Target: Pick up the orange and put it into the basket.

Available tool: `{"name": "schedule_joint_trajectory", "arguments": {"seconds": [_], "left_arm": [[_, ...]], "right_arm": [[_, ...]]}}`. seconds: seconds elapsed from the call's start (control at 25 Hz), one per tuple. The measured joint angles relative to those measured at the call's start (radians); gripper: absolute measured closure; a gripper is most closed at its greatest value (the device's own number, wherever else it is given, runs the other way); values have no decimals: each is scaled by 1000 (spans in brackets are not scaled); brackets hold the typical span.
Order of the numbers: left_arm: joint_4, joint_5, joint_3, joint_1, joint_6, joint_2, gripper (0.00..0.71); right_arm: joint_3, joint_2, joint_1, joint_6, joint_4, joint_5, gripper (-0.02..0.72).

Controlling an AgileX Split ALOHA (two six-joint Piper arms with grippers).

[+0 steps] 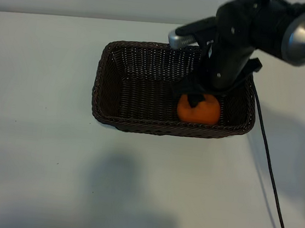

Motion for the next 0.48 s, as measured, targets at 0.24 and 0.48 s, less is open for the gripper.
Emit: {"name": "schedule_joint_trajectory", "arguments": {"seconds": [0.24,0.48], "left_arm": [[0,0,0,0,0,0,118],[0,0,0,0,0,0,118]], "right_arm": [[-148,0,0,-16,23,128,112],[-232,0,0,-19,24,166,154]]}}
